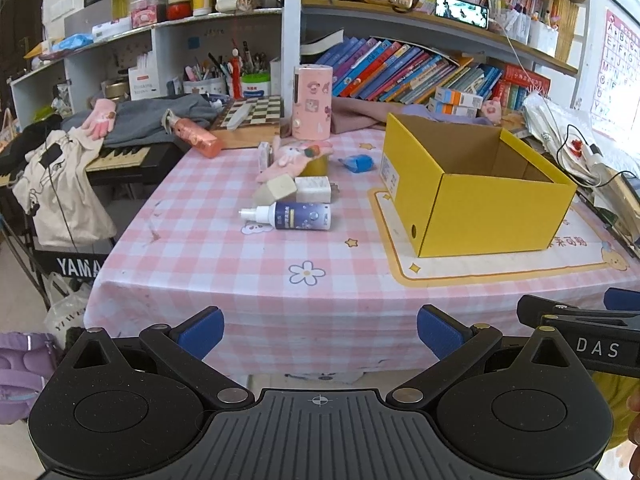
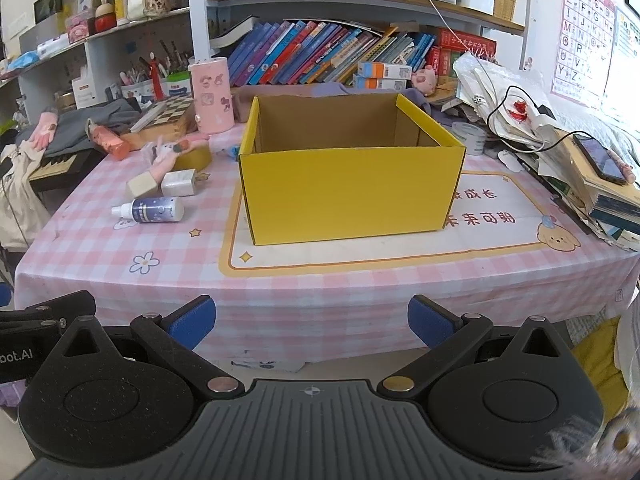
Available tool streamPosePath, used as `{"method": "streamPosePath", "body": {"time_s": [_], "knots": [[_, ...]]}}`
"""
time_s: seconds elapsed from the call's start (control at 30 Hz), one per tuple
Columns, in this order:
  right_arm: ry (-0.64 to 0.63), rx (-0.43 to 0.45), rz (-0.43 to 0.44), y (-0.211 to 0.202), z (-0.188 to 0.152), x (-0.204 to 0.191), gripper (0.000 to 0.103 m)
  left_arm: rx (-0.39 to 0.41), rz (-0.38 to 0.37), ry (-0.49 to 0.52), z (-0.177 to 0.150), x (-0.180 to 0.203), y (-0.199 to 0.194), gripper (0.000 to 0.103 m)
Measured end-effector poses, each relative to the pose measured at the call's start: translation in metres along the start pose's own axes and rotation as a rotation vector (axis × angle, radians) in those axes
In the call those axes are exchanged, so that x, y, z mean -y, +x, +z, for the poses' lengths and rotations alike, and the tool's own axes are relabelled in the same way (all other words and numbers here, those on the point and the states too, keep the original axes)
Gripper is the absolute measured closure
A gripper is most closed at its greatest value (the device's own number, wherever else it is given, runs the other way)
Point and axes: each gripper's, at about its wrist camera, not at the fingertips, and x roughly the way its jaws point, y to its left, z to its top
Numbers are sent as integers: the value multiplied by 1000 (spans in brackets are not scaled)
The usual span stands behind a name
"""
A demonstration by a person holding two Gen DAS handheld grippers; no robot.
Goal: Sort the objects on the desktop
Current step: 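Move both tools toward the small items beside the yellow box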
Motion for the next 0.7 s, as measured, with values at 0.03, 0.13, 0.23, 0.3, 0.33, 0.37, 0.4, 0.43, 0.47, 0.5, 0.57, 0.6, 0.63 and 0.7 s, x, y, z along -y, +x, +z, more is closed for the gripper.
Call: {"method": "streamPosePath", "body": {"time_s": [0.03,0.13,0.23,0.3,0.33,0.37,0.4,0.43,0.47,0.5,0.57,0.6,0.63,0.7], "knots": [[0,0,0,0,0,0,0,-2,1,1,0,-1,1,0],[1,0,0,0,0,0,0,-5,2,7,2,-1,3,0],[0,0,-1,2,1,-2,0,-2,0,15,3,-3,4,0],[-2,2,0,3,1,-4,0,-2,-1,20,4,-4,4,0],[-4,2,0,4,2,-6,0,-1,1,23,4,-5,4,0],[-5,1,3,5,2,-7,0,-1,2,26,4,-6,4,0],[-6,-1,5,6,2,-8,0,-1,5,28,4,-7,4,0],[-7,-5,8,7,3,-10,0,-2,9,27,4,-8,5,0],[-8,-11,13,9,3,-11,0,-4,13,25,4,-10,5,0],[-9,-14,18,10,3,-12,0,-6,15,22,5,-11,6,0],[-10,-17,25,12,5,-15,0,-8,19,16,6,-14,8,0],[-11,-17,31,12,6,-16,0,-8,21,16,6,-15,8,0],[-12,-17,34,13,6,-17,0,-6,22,16,7,-17,8,0],[-20,-15,48,13,8,-20,0,1,17,12,8,-20,7,0]]}}
